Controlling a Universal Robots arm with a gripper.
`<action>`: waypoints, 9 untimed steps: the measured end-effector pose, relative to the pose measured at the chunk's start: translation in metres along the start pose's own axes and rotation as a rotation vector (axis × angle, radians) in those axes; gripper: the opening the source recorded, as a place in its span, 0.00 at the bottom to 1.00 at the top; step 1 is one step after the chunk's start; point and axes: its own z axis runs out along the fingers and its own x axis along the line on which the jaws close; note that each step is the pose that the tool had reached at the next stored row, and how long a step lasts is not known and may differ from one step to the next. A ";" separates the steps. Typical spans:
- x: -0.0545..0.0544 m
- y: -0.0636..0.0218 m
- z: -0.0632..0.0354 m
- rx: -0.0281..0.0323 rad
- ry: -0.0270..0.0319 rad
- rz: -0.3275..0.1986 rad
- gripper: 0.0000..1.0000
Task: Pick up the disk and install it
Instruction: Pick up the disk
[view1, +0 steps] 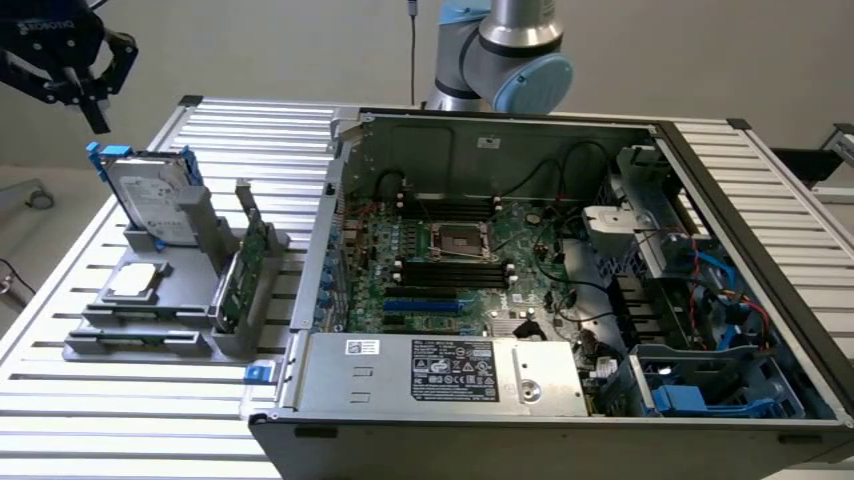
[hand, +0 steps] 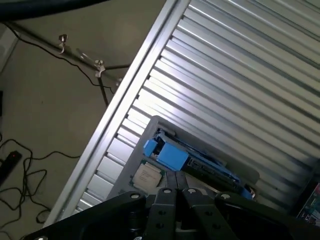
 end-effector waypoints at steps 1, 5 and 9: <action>0.000 0.0000 0.0000 0.0007 0.0007 -0.020 0.11; 0.000 0.0000 0.0001 0.0036 0.0033 -0.091 0.11; 0.000 0.0000 0.0002 0.0065 0.0060 -0.165 0.11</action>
